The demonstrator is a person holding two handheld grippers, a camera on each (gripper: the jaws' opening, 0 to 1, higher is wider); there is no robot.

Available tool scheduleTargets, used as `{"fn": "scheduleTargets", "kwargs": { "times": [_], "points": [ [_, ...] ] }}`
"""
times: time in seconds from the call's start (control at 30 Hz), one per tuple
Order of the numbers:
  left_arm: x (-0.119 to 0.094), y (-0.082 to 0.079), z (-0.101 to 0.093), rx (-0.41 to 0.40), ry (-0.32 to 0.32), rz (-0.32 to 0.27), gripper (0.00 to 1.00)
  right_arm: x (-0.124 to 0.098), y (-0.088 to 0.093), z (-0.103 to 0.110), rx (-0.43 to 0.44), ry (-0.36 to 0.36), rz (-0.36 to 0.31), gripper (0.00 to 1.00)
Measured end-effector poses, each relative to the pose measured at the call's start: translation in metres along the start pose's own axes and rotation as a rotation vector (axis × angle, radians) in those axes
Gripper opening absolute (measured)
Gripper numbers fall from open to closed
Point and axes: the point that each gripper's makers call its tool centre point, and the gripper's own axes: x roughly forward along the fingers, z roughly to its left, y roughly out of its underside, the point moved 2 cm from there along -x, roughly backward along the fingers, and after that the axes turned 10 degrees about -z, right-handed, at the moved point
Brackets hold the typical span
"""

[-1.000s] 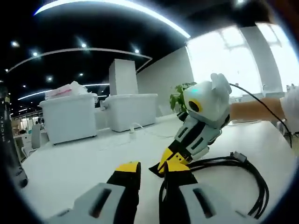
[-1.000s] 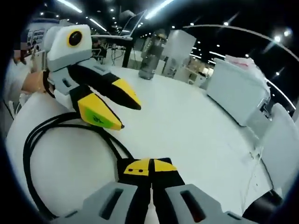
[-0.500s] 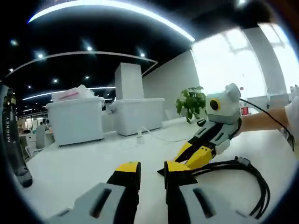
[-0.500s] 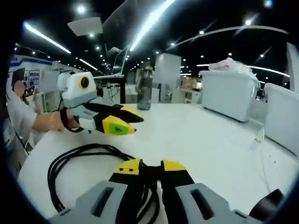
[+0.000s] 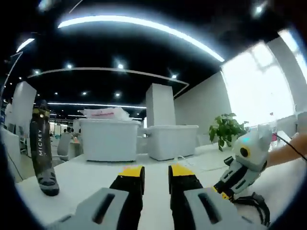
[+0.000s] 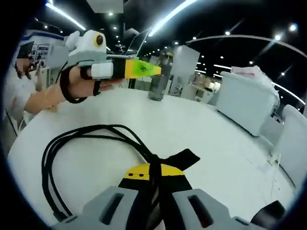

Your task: Coil the Type-C to USB data cable on the desktop and secure it with Velcro straps.

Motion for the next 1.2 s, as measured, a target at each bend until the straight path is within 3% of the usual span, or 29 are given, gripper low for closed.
{"fn": "scheduleTargets", "kwargs": {
  "times": [0.1,0.17,0.27,0.4,0.5,0.6,0.67,0.83,0.93,1.03,1.2],
  "points": [
    [-0.004,-0.009,0.018,-0.034,-0.066,-0.033,0.21,0.030,-0.007,-0.007,-0.022,0.038,-0.023,0.04],
    [-0.005,-0.006,0.022,-0.083,-0.074,-0.026,0.21,0.049,-0.013,-0.011,-0.019,0.050,-0.039,0.04],
    [-0.003,0.002,0.021,-0.095,-0.073,-0.004,0.21,0.076,-0.024,-0.021,-0.008,0.097,-0.073,0.04],
    [-0.002,0.008,0.013,-0.044,-0.051,0.015,0.21,0.099,-0.039,-0.033,0.105,0.185,-0.167,0.11],
    [-0.002,0.011,0.010,0.000,-0.043,0.023,0.21,0.094,-0.048,-0.040,0.196,0.245,-0.213,0.12],
    [-0.002,0.015,0.010,0.009,-0.045,0.034,0.21,0.066,-0.052,-0.050,0.252,0.286,-0.233,0.12],
    [-0.001,0.019,0.011,0.006,-0.049,0.041,0.21,0.036,-0.052,-0.057,0.258,0.354,-0.269,0.12],
    [-0.002,0.025,0.001,-0.001,-0.029,0.046,0.18,-0.038,-0.044,-0.078,0.384,0.447,-0.311,0.12],
    [0.003,0.027,-0.007,0.051,-0.013,0.055,0.18,-0.092,-0.041,-0.082,0.333,0.538,-0.323,0.13],
    [0.010,0.017,-0.022,0.008,0.001,0.026,0.18,-0.144,-0.042,-0.089,0.316,0.637,-0.362,0.13],
    [0.024,0.002,-0.060,-0.017,0.040,-0.016,0.18,-0.195,-0.035,-0.095,0.291,0.744,-0.364,0.20]
  ]
}}
